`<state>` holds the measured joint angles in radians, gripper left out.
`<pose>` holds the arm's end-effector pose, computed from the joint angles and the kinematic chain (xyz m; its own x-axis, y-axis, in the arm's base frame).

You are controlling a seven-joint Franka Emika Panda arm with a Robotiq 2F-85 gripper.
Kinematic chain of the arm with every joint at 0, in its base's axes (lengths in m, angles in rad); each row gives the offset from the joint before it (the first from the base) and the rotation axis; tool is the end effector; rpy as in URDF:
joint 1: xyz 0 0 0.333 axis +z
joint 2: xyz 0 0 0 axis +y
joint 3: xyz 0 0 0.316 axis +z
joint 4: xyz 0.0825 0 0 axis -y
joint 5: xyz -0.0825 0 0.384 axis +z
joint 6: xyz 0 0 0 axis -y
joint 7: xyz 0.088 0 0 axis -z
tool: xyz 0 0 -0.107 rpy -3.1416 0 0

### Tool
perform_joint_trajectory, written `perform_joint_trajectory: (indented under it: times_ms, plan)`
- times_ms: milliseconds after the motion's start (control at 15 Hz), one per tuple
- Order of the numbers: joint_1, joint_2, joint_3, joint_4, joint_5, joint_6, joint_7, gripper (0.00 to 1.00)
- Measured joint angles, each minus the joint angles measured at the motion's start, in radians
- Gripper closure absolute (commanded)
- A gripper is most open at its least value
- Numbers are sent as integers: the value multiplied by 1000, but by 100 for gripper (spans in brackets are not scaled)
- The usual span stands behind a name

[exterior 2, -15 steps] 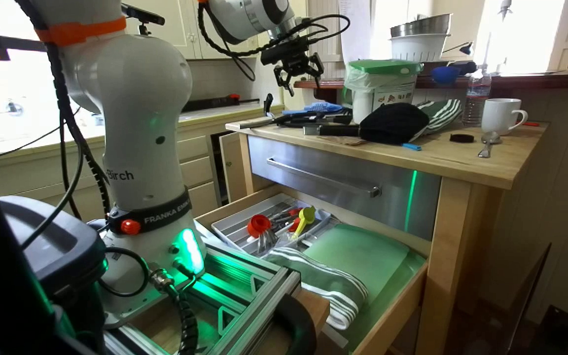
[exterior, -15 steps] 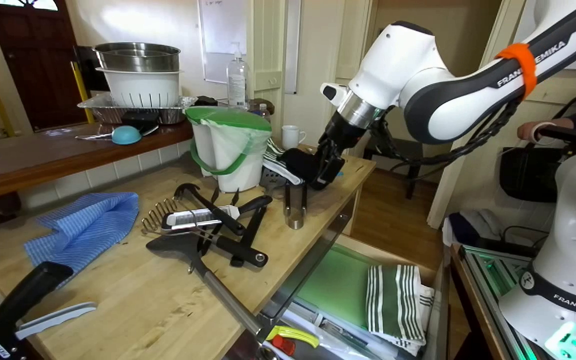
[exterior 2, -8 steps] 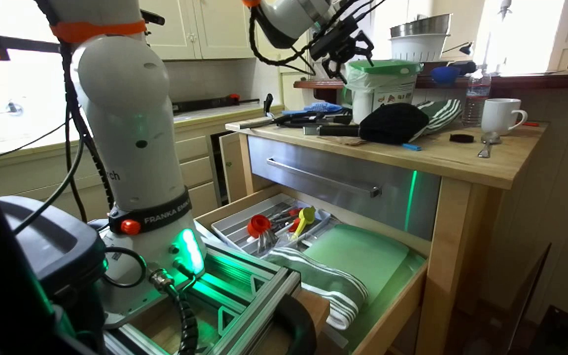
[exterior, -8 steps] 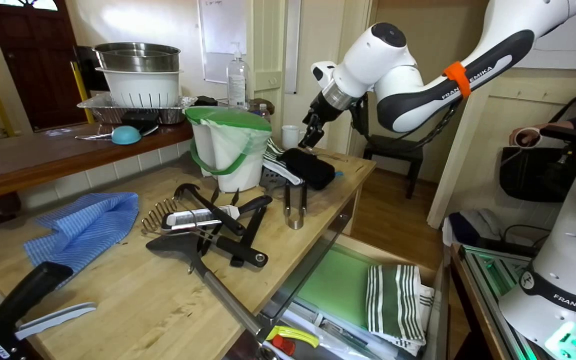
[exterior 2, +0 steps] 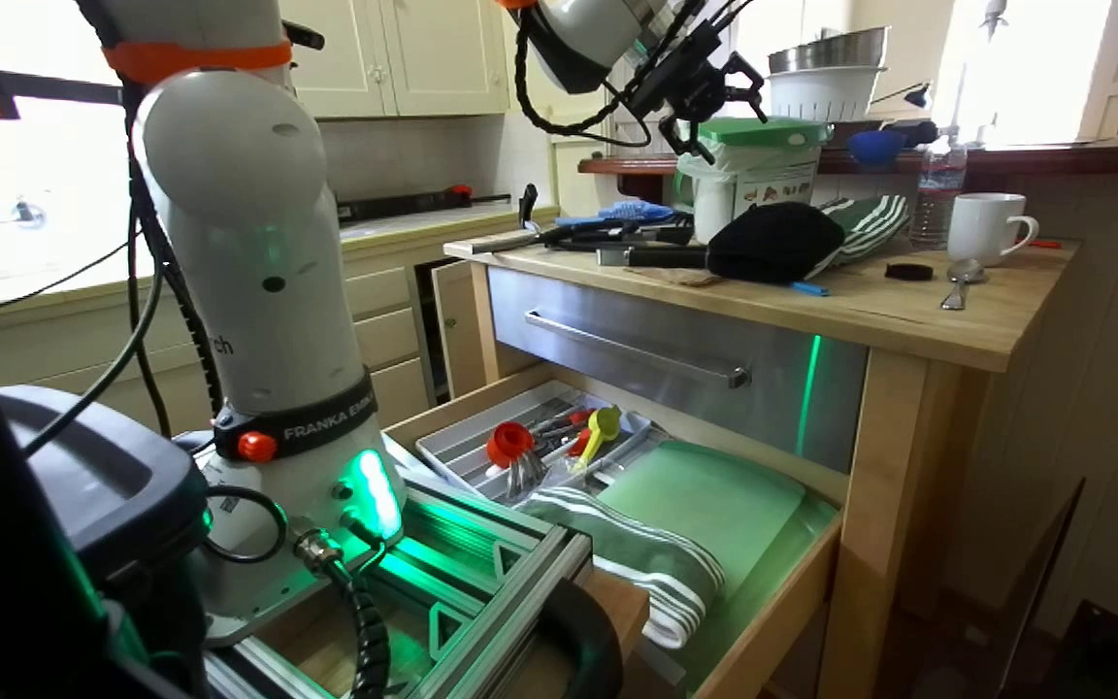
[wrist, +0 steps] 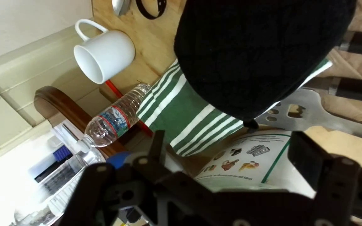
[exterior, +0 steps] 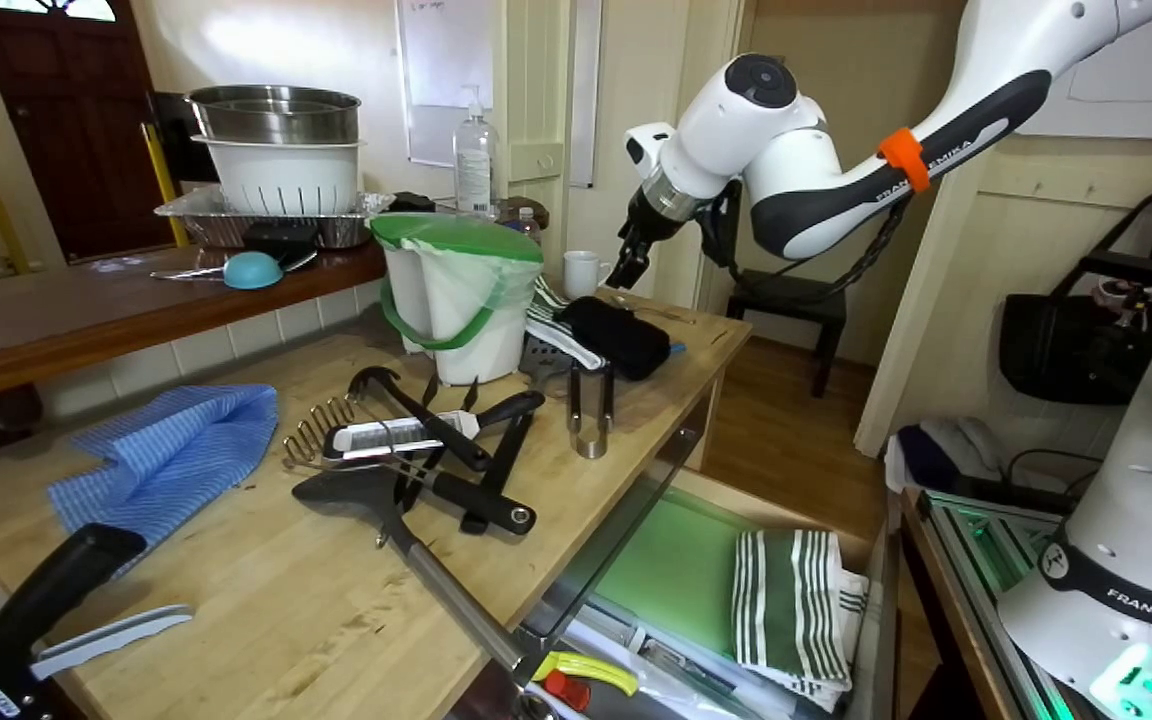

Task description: Put the mat in the open drawer

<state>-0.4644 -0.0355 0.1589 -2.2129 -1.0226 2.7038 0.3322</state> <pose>0.5376 -0.1382 0.4384 0.8774 0.3133 0.3633 0.0239 -0.7848 0.6193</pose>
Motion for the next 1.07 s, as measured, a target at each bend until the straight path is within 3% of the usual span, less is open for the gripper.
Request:
perform_joint_trajectory:
  times_ms: [333, 667, 1067]
  plan:
    - [-2, -12, -4, -23, -36, -80, 108, 0]
    - [139, -37, -154, -100, -27, -155, 128, 0]
    - [234, -41, -225, -211, 133, -153, 61, 0]
